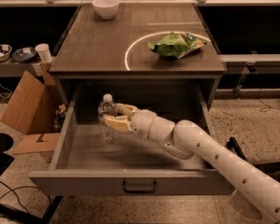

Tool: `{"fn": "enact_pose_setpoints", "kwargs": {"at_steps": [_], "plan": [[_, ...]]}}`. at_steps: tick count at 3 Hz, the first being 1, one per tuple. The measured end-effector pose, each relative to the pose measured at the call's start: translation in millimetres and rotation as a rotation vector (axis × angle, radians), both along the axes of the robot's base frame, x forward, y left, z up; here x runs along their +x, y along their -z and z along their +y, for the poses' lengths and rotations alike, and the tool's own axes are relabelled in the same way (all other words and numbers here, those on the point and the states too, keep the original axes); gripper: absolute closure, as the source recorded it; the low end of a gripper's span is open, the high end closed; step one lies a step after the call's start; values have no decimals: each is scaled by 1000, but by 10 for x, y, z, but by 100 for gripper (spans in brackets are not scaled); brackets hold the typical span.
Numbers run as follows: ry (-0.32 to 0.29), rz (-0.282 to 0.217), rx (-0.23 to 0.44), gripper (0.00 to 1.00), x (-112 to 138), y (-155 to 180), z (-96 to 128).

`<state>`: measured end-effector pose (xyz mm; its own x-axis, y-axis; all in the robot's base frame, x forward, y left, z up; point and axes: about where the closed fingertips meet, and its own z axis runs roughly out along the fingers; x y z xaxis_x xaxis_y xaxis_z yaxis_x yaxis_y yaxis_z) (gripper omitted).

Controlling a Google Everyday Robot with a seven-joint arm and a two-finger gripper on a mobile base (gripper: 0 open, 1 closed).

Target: Place water bottle into top drawer

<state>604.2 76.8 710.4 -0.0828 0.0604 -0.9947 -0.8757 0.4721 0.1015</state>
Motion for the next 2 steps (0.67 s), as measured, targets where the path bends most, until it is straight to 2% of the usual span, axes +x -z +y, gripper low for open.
{"fn": "enact_pose_setpoints", "kwargs": {"at_steps": [2], "plan": [[0, 0, 0, 12, 0, 0, 1]]}}
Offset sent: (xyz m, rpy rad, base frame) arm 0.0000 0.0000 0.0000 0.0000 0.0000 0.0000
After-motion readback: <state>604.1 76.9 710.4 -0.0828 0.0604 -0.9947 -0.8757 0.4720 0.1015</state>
